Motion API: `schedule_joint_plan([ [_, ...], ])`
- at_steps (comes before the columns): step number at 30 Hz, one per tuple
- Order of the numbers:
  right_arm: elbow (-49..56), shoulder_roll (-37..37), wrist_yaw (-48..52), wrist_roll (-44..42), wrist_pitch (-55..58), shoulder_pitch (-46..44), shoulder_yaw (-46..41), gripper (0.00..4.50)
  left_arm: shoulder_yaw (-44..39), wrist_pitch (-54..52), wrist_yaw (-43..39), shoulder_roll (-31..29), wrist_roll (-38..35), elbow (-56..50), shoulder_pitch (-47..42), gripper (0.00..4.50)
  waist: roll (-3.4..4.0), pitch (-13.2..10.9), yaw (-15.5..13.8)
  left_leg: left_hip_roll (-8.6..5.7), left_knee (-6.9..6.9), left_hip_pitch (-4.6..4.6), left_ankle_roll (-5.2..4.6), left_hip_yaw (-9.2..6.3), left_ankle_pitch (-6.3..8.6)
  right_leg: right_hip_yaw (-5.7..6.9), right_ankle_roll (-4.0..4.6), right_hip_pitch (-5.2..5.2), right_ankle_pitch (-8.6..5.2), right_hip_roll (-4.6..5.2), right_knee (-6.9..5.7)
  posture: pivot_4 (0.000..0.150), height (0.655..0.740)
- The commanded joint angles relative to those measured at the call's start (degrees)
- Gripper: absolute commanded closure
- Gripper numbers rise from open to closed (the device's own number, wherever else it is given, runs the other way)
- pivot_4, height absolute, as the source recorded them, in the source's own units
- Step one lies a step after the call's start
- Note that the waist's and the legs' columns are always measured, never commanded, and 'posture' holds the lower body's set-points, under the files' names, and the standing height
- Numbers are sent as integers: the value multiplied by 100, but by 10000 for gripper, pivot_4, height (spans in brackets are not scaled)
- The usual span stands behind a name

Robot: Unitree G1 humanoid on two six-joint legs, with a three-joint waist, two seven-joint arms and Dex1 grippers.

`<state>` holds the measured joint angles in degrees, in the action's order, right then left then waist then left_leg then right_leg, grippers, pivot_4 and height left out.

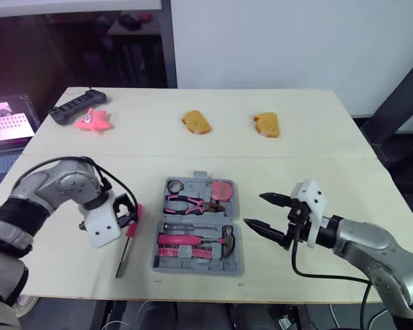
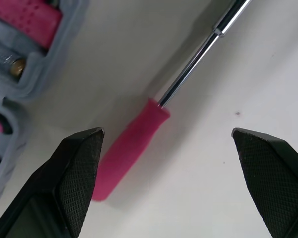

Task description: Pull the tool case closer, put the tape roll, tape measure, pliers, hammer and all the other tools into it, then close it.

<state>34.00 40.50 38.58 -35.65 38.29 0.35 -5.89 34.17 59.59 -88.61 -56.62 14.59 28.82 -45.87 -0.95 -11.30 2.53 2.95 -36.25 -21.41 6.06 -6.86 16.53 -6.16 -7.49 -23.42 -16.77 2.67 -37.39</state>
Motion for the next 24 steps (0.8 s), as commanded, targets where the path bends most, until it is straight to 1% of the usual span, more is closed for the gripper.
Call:
schedule_joint_plan([
  [1, 233, -41, -38, -63, -82, 17, -148, 0, 78, 376, 179, 77, 204, 61, -150, 1603, 0, 0, -1, 0, 0, 1, 0, 0, 0, 0, 0, 1, 0, 0, 0, 1500, 7400],
  [6, 241, -55, -83, -95, -42, -16, -137, 0, 254, 667, 436, 271, 467, 455, -210, 1603, 0, 0, 0, 0, -5, 2, 0, -1, 0, 0, -2, 3, 1, 0, -7, 1500, 7400],
  [15, 302, -111, -204, -145, 16, -12, -128, 0, 454, 1062, 1293, 668, 1446, 1176, -368, 1603, -1, 1, -1, 0, -6, 3, 0, -1, 0, 0, -3, 3, 2, -1, -9, 1500, 7400],
  [17, 326, -108, -225, -163, 18, 17, -147, 0, 514, 1093, 1406, 705, 1578, 1261, -379, 6929, 6, 4, -2, 0, -6, 5, 0, -2, 0, 0, -3, 4, 2, -1, -10, 1500, 7400],
  [19, 349, -105, -243, -178, 22, 37, -160, 0, 567, 1127, 1509, 716, 1681, 1320, -407, 14842, 14, 9, -5, -1, -5, 11, 0, -1, -1, 0, -3, 8, 2, -1, -12, 1500, 7400],
  [23, 419, -92, -275, -227, 47, 98, -226, 0, 627, 1182, 1656, 744, 1819, 1407, -467, 36703, 24, 15, -42, -1, -10, 14, -1, -2, -1, 0, -3, 16, 2, 0, -15, 1500, 7400],
  [24, 438, -89, -281, -238, 52, 119, -242, 0, 639, 1184, 1664, 754, 1807, 1411, -483, 41278, 26, 16, -48, -1, -12, 14, -1, -2, -1, 0, -3, 19, 2, 0, -15, 1500, 7400],
])
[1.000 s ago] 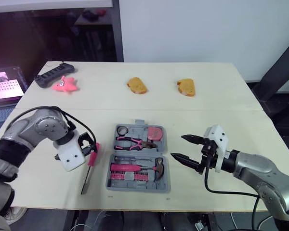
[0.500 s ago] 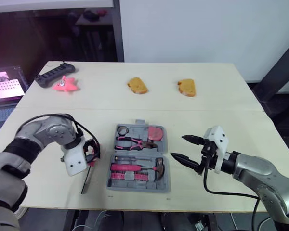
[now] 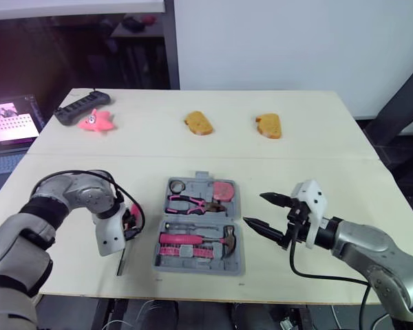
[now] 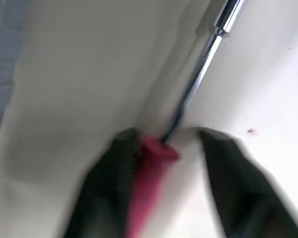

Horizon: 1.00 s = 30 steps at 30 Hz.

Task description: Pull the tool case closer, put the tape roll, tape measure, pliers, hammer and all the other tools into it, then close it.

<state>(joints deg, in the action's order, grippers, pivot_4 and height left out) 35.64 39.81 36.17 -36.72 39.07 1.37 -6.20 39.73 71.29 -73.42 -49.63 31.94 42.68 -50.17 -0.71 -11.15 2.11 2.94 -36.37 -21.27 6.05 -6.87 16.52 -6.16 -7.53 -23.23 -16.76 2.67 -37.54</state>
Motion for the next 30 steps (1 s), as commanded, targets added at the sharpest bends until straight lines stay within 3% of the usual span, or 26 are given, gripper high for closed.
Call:
schedule_joint_plan([
  [1, 293, -17, -47, -144, -20, 40, -226, 0, 94, 16, 145, 64, 52, 21, -68, 41344, 2, 1, -11, 0, -1, 1, 0, 0, 0, 0, 0, 2, 0, 1, 0, 1500, 7400],
  [10, 210, -19, -29, -135, -15, -44, -170, 0, 7, -35, -11, -121, -503, -102, -139, 41372, 3, 1, -6, 0, -7, 4, 0, -2, 0, 1, -1, 5, 0, -1, -7, 1500, 7400],
  [15, 88, -58, 18, -93, -29, -191, -19, 0, -191, -855, -927, -832, -2255, -704, -33, 41372, -7, -4, 67, 1, -11, -8, 0, -10, 0, 6, -1, -5, 0, -2, -10, 1500, 7400],
  [18, 21, -73, 85, -78, -58, -223, 75, 0, -560, -2160, -1704, -1442, -3503, -1424, 320, 41372, -5, -5, 102, 1, -7, -4, -1, -11, 1, 6, -2, -10, -3, -3, -25, 1500, 7400],
  [21, 9, -68, 149, -58, -92, -208, 119, 0, -845, -3186, -1908, -2010, -4145, -2169, 758, 41372, -4, -6, 163, 2, -7, -3, -1, -11, 1, 6, -4, -12, -7, -2, -38, 1500, 7400],
  [23, -74, -71, 198, -40, -110, -299, 176, 0, -1374, -5182, -1801, -2560, -5171, -3150, 1440, 41372, -4, -7, 186, 1, -9, -3, -1, -12, 1, 6, -5, -13, -7, -2, -41, 1500, 7400],
  [28, -155, -52, 318, -26, -135, -392, 238, 0, -2710, -7917, -360, -2895, -6427, -4653, 2935, 41372, 1, -11, 170, 4, -10, -3, -1, -14, 1, 7, -5, -14, -11, -2, -48, 1500, 7400],
  [30, -194, -25, 375, -35, -127, -422, 229, 0, -3251, -8330, 100, -2772, -6587, -4884, 3565, 41372, 0, -12, 173, 3, -11, -2, -1, -15, 1, 8, -5, -13, -12, -2, -48, 1500, 7400],
])
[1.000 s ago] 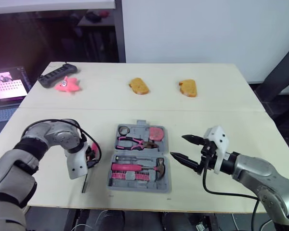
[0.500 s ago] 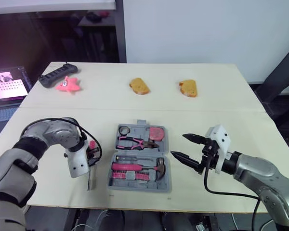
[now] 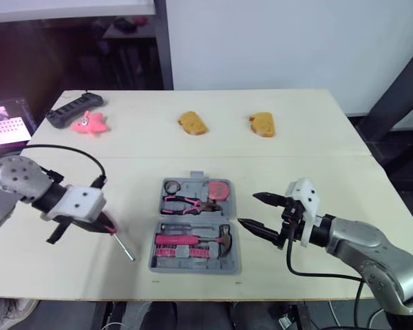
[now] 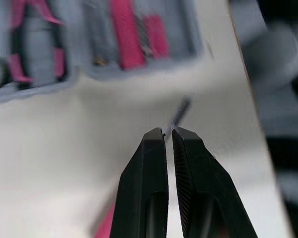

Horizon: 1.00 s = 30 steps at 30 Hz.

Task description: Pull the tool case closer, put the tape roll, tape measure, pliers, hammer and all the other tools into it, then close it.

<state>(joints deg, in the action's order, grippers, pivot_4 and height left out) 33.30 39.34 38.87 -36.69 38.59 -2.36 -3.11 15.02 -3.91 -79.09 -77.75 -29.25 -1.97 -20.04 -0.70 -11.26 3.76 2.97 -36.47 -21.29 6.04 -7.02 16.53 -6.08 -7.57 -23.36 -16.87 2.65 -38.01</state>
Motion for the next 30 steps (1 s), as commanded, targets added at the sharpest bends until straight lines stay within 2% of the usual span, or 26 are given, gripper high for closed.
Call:
schedule_joint_plan([
  [1, 15, 36, 130, -35, -77, -67, -82, 0, -955, -614, 719, 86, -257, -438, 808, 41372, -1, -1, 10, 0, 0, -1, 0, 0, 0, 0, 0, -1, 0, 0, 1, 1500, 7400],
  [4, -37, 44, 201, -41, -53, -148, -45, 0, -1252, -396, 670, 217, 89, -462, 1143, 41372, -1, -1, 9, 0, 1, 1, 0, 0, 0, 0, 4, -3, -1, -4, 0, 1500, 7400],
  [8, -104, 27, 243, 5, -62, -203, 1, 0, -1172, 314, 76, 363, 609, 38, 952, 41372, -1, -1, -22, -1, 1, 0, 1, 1, 0, 0, 5, -4, -1, -4, 2, 1500, 7400],
  [11, -108, 1, 242, 24, -53, -213, 11, 0, -837, 1025, -529, 564, 1159, 766, 357, 33971, -1, -1, -65, -1, 1, 0, 1, 1, 0, 0, 6, -5, -1, -4, 2, 1500, 7400],
  [15, -22, -35, 160, 31, -38, -121, 4, 0, 153, 3272, -1287, 984, 2556, 2493, -933, 14733, 3, 1, -138, -3, -1, -1, 1, 2, 0, 0, 7, -5, 0, -4, 3, 1500, 7400],
  [19, 124, -58, 14, 21, -14, 26, -64, 0, 918, 4808, -1340, 1639, 3521, 4051, -1990, 14733, 1, 2, -137, -4, -6, -4, 2, 3, -1, 1, 8, -2, 1, -2, 6, 1500, 7400],
  [22, 282, -62, -110, -19, 27, 171, -137, 0, 1208, 5544, -1162, 2067, 4060, 4873, -2396, 14733, 0, 2, -135, -4, -9, -10, 1, 2, -1, 2, 6, -5, 1, -2, 6, 1500, 7400],
  [25, 446, -46, -217, -60, 74, 344, -244, 0, 1389, 5869, -888, 2403, 4412, 5367, -2542, 14733, -1, 2, -108, -4, -9, -7, 0, 1, 0, 1, 6, -6, 2, -3, 4, 1500, 7400],
  [30, 624, -12, -334, -129, 150, 528, -443, 0, 1639, 6070, -507, 2498, 4996, 5670, -2493, 14733, -1, 2, -93, -3, -10, -6, 0, -1, 0, 1, 5, -6, 2, -4, 0, 1500, 7400],
])
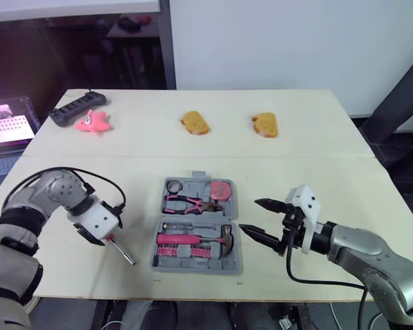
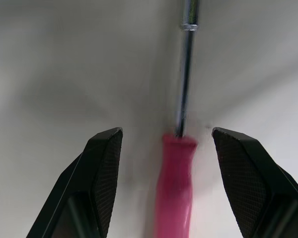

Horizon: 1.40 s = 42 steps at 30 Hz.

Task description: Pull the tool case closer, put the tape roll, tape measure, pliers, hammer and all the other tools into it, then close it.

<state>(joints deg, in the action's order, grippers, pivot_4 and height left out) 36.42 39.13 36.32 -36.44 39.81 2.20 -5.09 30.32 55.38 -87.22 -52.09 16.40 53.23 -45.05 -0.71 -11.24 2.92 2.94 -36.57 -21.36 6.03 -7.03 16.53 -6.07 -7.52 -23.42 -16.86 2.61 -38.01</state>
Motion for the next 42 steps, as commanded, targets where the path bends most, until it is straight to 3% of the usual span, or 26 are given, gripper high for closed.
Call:
schedule_joint_plan([
  [1, 345, 16, -99, -170, 47, 104, -281, 0, 157, 157, 461, -42, 577, 196, 26, 14733, 1, 2, -22, 0, 0, 1, 0, 0, 0, 0, 0, 1, 0, 0, 0, 1500, 7400],
  [2, 365, 19, -112, -183, 63, 120, -300, 0, 182, 174, 569, -23, 669, 235, 27, 14733, 5, 4, -32, 0, 0, 3, 0, -1, 0, 0, 0, 3, 0, 1, 0, 1500, 7400],
  [4, 388, 23, -125, -209, 89, 125, -324, 0, 241, 194, 736, -12, 858, 334, -5, 19812, 11, 7, -38, 0, 0, 10, 0, -1, 0, 0, 0, 10, 0, 1, -3, 1500, 7400],
  [9, 372, 25, -131, -214, 110, 90, -330, 0, 272, 239, 974, 7, 1013, 483, -90, 41321, 22, 14, -14, 0, 0, 25, 0, -1, 0, -1, -1, 20, 0, -1, -10, 1500, 7400],
  [13, 316, 25, -106, -193, 96, 35, -298, 0, 242, 320, 842, -51, 809, 432, -81, 41308, 29, 19, -19, 0, 4, 29, 0, -2, 0, -1, 0, 21, -1, -3, -11, 1500, 7400],
  [16, 250, 42, -58, -157, 73, -17, -261, 0, 35, 325, 300, -194, 29, 120, 15, 41308, 28, 18, -5, 0, 3, 26, 0, -1, 0, -2, 0, 20, -1, -3, -10, 1500, 7400],
  [19, 186, 50, -11, -130, 47, -45, -243, 0, -411, -690, -425, -634, -1408, -1068, 371, 41308, 19, 12, 24, 3, 4, 7, 0, -2, 0, -1, 0, 3, -1, -2, -10, 1500, 7400],
  [24, 59, 31, 90, -93, -11, -140, -154, 0, -1479, -4000, -408, -2098, -3647, -3799, 1655, 41308, 6, 4, 74, 4, 0, 0, 0, -9, 0, 4, -1, 2, -1, 0, -11, 1500, 7400],
  [28, -56, 10, 171, -56, -53, -269, -38, 0, -2642, -7148, 1232, -2441, -4778, -5469, 3044, 41308, 31, -2, 104, 3, 4, 9, 0, -8, 0, 3, -2, 9, -3, 2, -10, 1500, 7400],
  [32, -146, -1, 245, -48, -52, -419, 52, 0, -3766, -10158, 3336, -1981, -6013, -6975, 4179, 41308, 28, -7, 106, 4, 3, 7, -1, -9, 0, 4, -3, 9, -4, 2, -10, 1500, 7400],
  [35, -172, 1, 305, -42, -43, -481, 95, 0, -4610, -11838, 5632, -576, -6533, -7425, 4143, 41308, 18, -11, 75, 2, -1, 6, -1, -15, 1, 8, -3, 9, -4, 2, -10, 1500, 7400],
  [39, -131, 24, 339, -52, -23, -437, 78, 0, -5474, -12900, 8006, 1414, -6248, -8255, 4075, 41308, 8, -9, 57, 1, -30, -2, -5, -26, 4, 16, -3, 16, -2, 0, -11, 1500, 7400],
  [42, -65, 47, 347, -75, -3, -379, 23, 0, -5441, -13015, 8722, 1915, -5669, -8976, 4461, 41308, -9, -1, 40, -2, -44, -4, -12, -29, 9, 18, -3, 23, -1, 2, -8, 1500, 7400],
])
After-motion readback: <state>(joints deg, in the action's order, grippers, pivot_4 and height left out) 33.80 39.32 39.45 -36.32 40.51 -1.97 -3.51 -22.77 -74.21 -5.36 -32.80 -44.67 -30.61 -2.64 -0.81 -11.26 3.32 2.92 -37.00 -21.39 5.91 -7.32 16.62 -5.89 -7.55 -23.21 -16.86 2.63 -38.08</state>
